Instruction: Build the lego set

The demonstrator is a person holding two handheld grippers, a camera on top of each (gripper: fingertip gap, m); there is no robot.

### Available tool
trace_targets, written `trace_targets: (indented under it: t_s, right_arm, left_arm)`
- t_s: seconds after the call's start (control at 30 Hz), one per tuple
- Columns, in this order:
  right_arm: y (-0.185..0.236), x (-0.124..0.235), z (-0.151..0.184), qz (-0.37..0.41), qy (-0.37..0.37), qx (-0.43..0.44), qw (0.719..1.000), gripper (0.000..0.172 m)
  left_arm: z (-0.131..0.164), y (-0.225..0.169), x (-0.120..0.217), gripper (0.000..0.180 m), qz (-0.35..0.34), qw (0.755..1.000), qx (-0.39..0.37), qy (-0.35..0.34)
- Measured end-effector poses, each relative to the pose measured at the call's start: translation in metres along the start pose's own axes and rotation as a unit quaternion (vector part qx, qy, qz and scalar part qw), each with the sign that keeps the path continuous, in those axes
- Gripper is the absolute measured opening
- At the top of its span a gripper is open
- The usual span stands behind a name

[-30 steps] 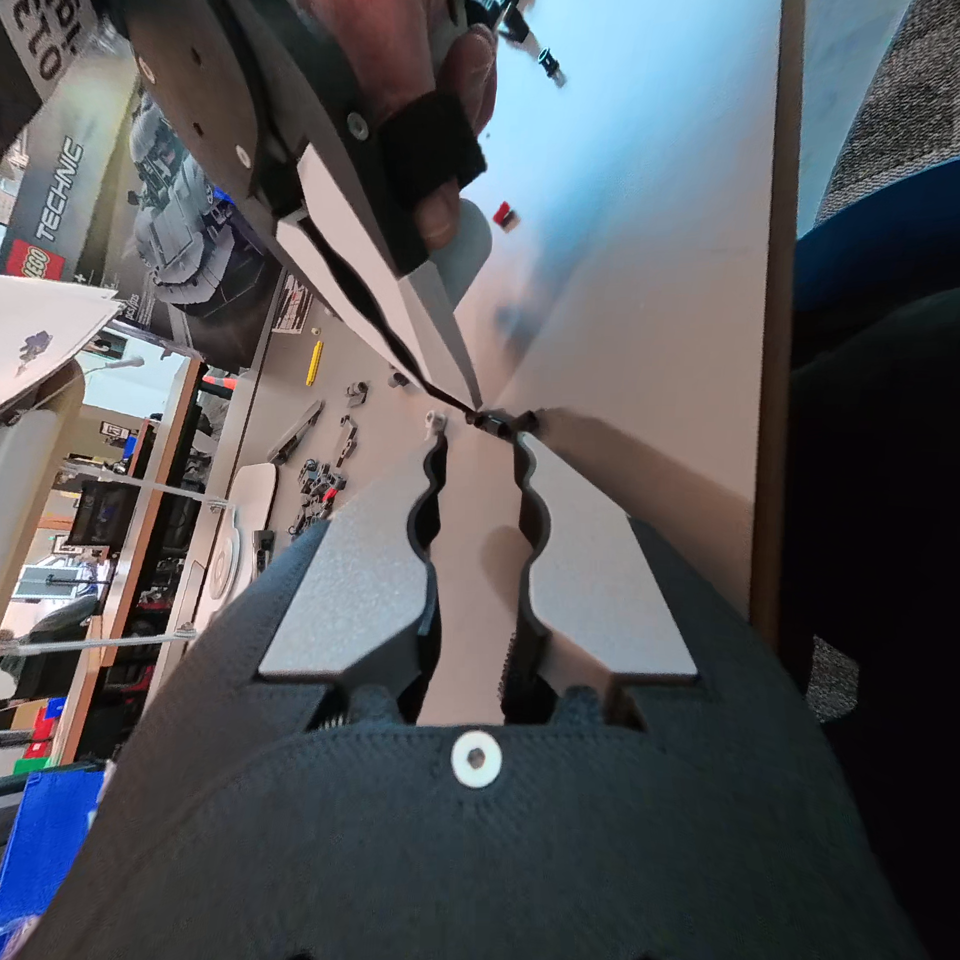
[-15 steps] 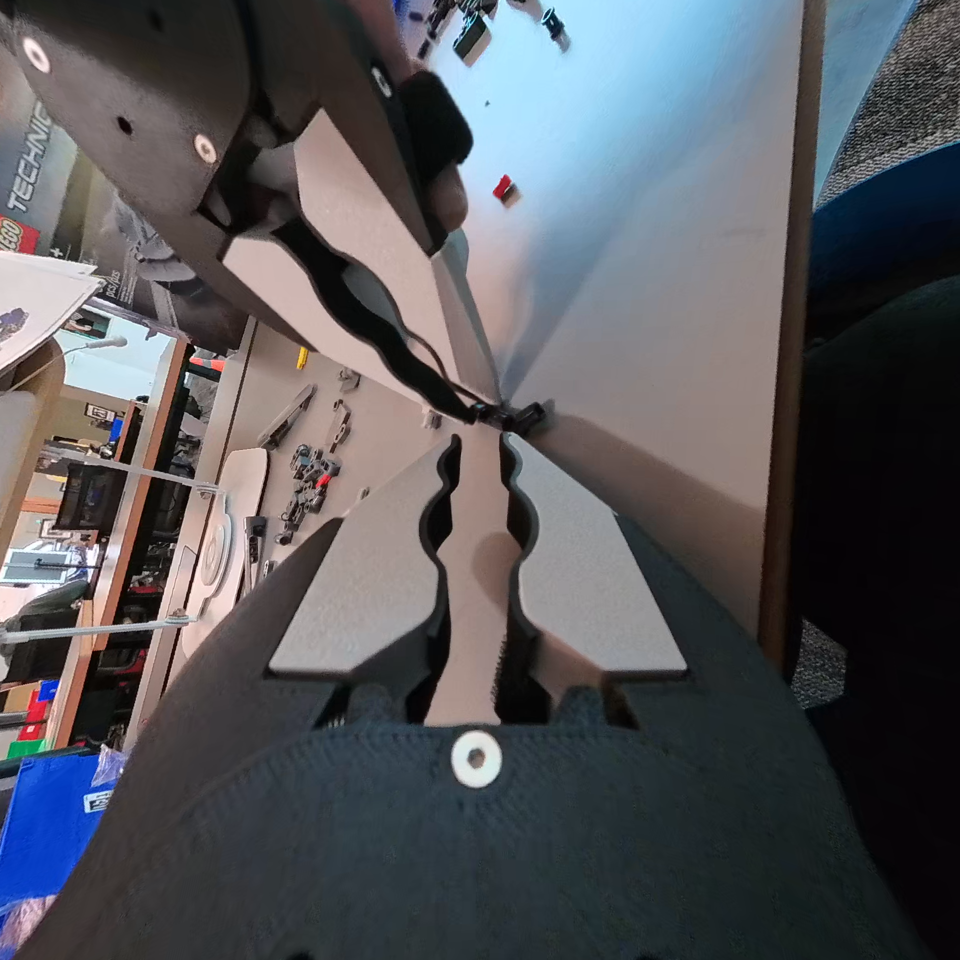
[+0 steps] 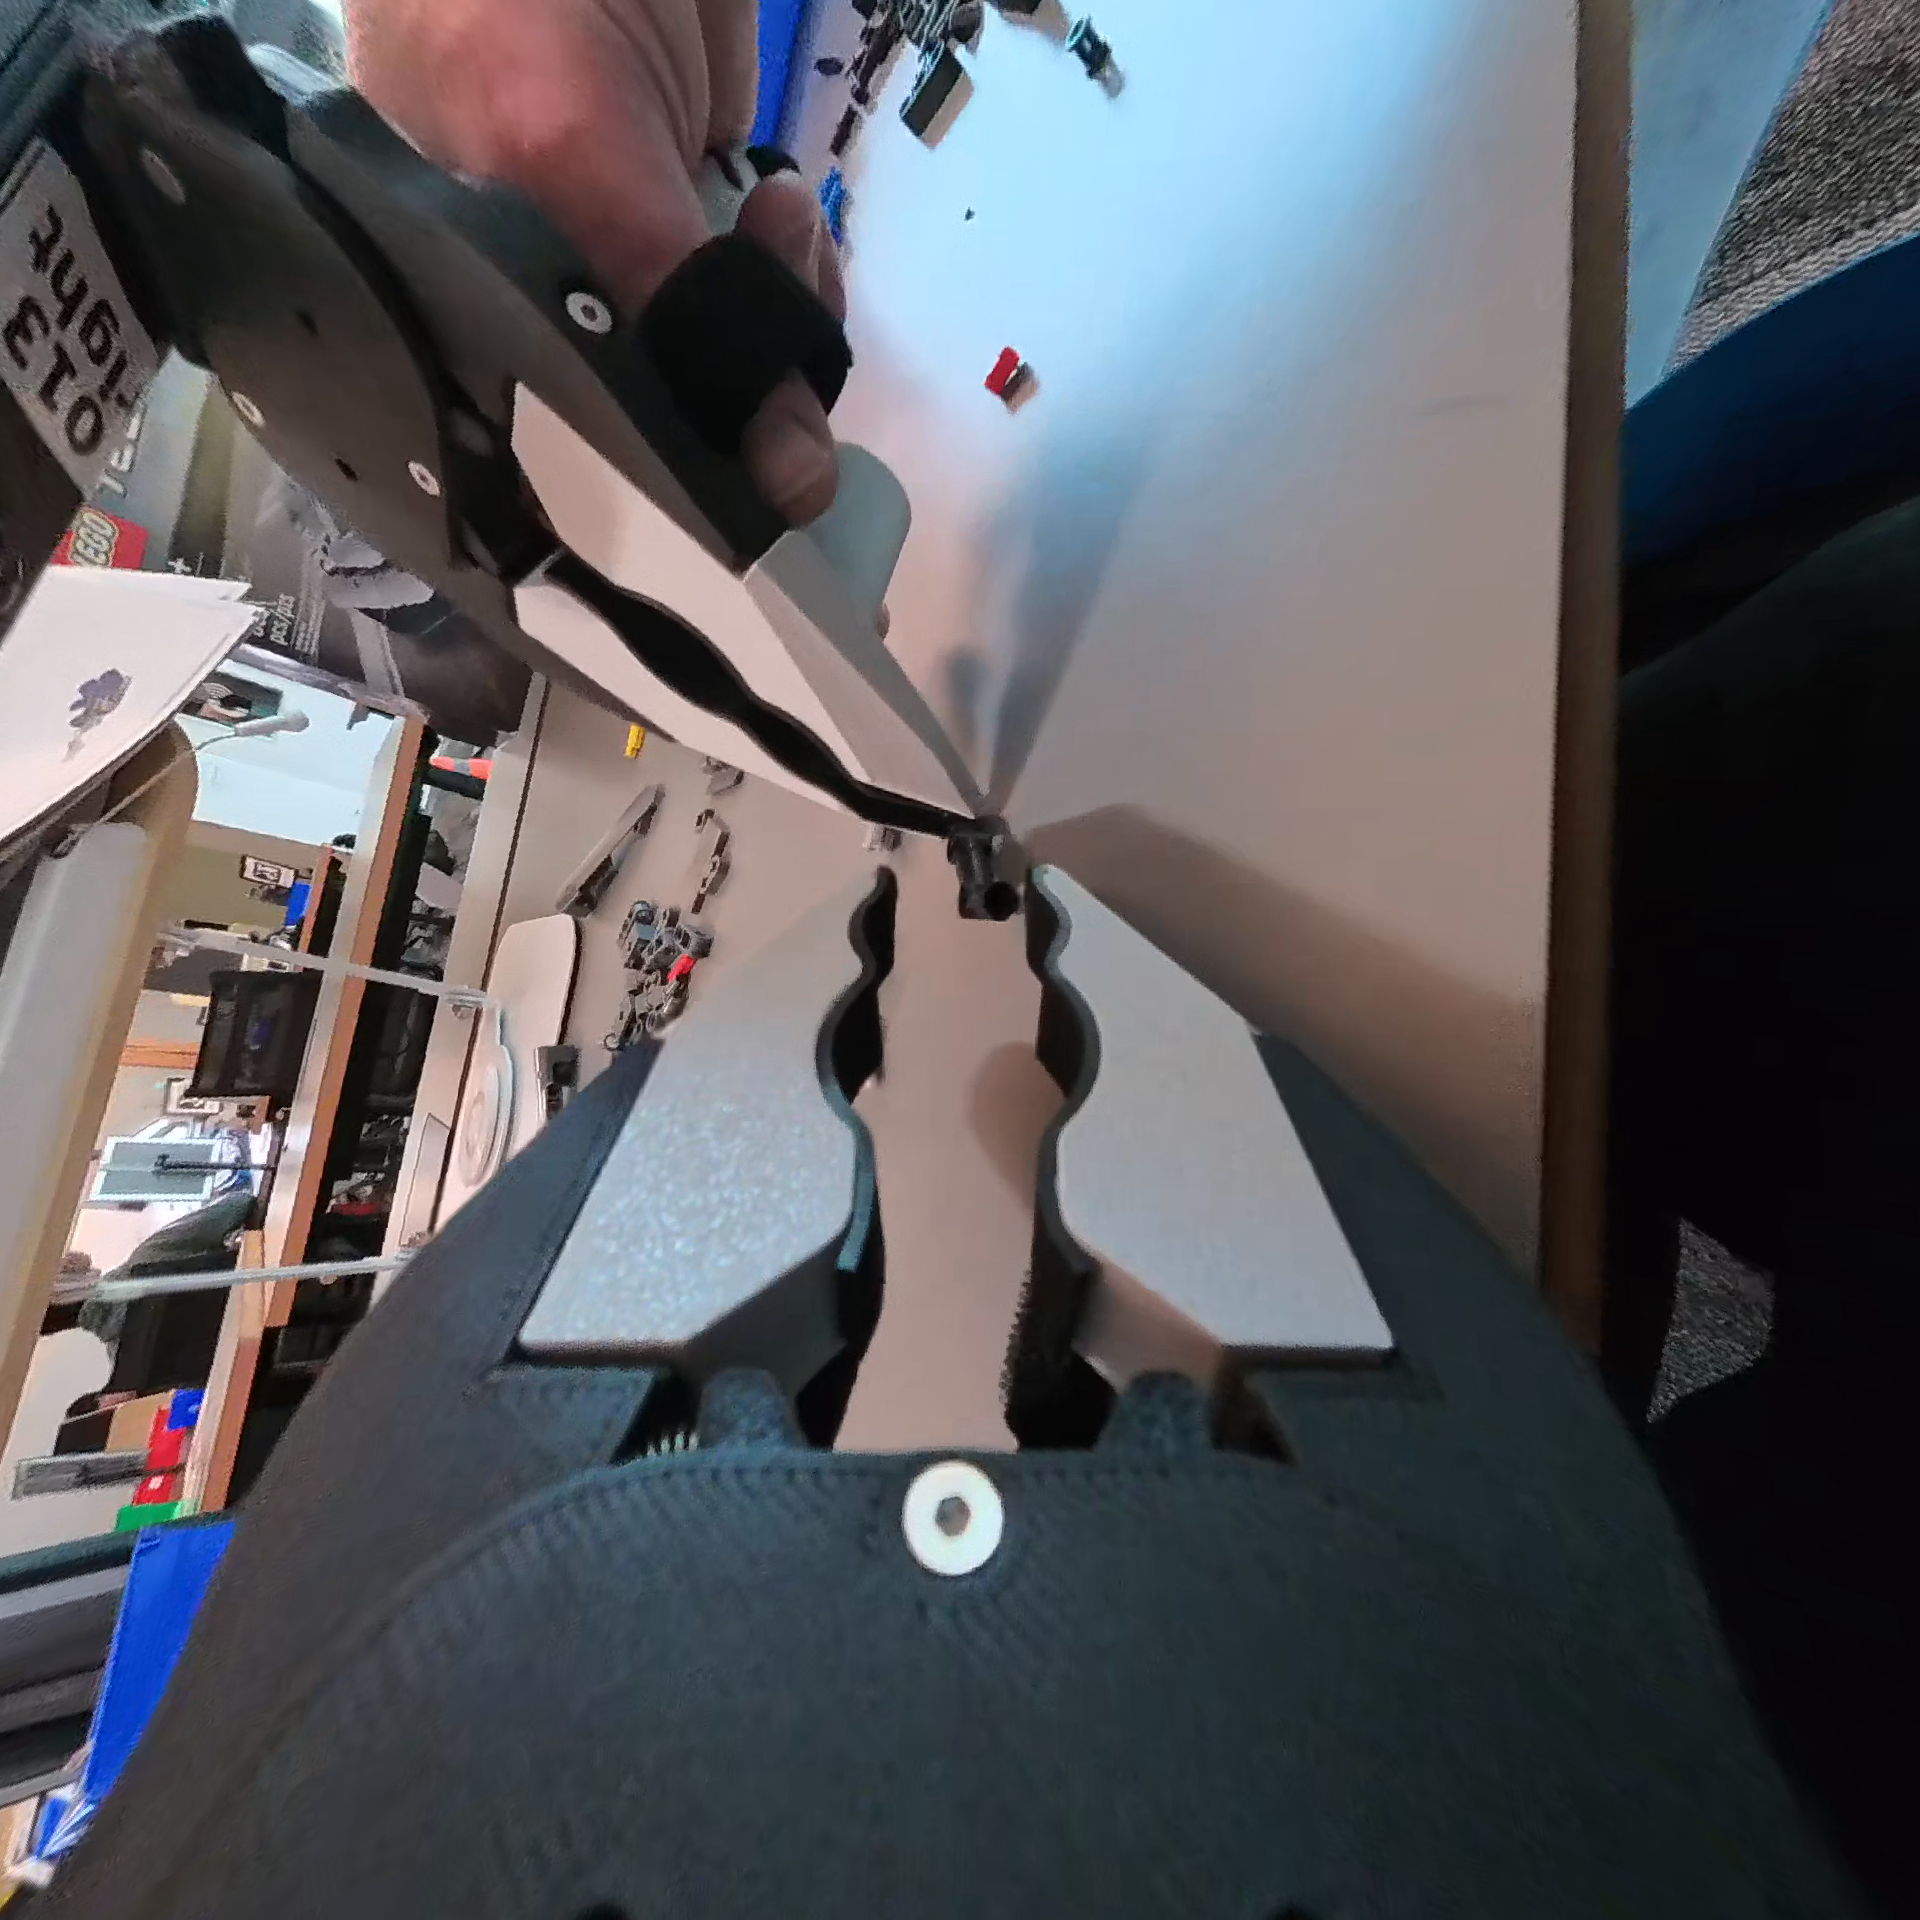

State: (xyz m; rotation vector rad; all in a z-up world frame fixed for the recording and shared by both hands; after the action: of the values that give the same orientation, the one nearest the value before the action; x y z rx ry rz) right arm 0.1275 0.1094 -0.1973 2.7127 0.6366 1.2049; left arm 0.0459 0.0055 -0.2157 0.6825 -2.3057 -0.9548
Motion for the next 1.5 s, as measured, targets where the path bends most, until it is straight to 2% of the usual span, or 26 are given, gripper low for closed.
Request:
trace_targets:
  t_s: [0.17,0.3,0.37,0.53,0.73,0.77,0.93,0.97,1.03,1.1,1.23,1.4,1.5]
  right_arm:
    - [-0.003,0.001,0.001,-0.019,-0.006,-0.021,1.0,0.003]
    - [-0.003,0.002,0.001,-0.001,-0.008,-0.014,1.0,0.005]
    - [0.0,0.005,-0.001,0.038,-0.013,0.015,0.999,0.018]
    - [0.025,0.013,-0.011,0.145,-0.04,0.16,0.976,0.021]
    - [0.043,0.002,-0.007,0.283,-0.004,0.3,0.911,0.019]
    - [0.045,0.001,-0.007,0.302,-0.007,0.32,0.898,0.011]
    - [0.055,0.0,-0.012,0.375,-0.031,0.4,0.836,0.006]
    - [0.057,0.0,-0.013,0.379,-0.031,0.406,0.831,0.005]
    - [0.059,0.001,-0.014,0.368,-0.039,0.384,0.846,0.005]
    - [0.058,0.005,-0.013,0.336,-0.055,0.333,0.879,0.005]
    - [0.054,0.007,-0.002,0.249,-0.042,0.221,0.942,0.005]
    - [0.055,0.001,0.003,0.166,-0.027,0.166,0.972,0.005]
    - [0.053,0.0,0.002,0.144,-0.014,0.164,0.976,0.005]
  left_arm:
    - [0.003,-0.001,-0.006,0.008,0.009,1.0,-0.016,0.011]
    - [0.005,0.002,-0.007,0.006,0.005,1.0,0.002,0.02]
    - [0.007,0.004,-0.007,0.006,0.008,0.999,0.033,0.024]
    - [0.008,0.023,-0.002,0.006,0.003,0.989,0.15,0.009]
    - [0.004,0.045,0.005,0.005,0.037,0.942,0.328,-0.064]
    - [0.004,0.048,0.006,0.005,0.044,0.932,0.353,-0.073]
    - [0.008,0.06,0.011,0.005,0.065,0.87,0.474,-0.118]
    - [0.009,0.061,0.011,0.006,0.073,0.857,0.495,-0.126]
    - [0.009,0.06,0.012,0.005,0.08,0.848,0.505,-0.14]
    - [0.007,0.059,0.014,0.009,0.059,0.862,0.482,-0.144]
    - [0.0,0.051,0.022,0.015,0.032,0.929,0.351,-0.111]
    - [-0.008,0.029,0.014,0.019,0.051,0.98,0.181,-0.07]
    - [-0.007,0.019,0.009,0.02,0.069,0.991,0.103,-0.049]
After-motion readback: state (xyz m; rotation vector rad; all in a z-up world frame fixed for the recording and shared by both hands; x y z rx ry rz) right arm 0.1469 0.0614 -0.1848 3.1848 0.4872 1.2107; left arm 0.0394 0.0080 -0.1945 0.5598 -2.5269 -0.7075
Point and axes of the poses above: each gripper's, where its closed fingertips meet, x back along the fingers, z out of its underside, y = z × x across the jaws, the point moved 8 cm from there along x, back along the fingers, and after that the axes turned 15 degrees about -y, right-handed, at the moved point
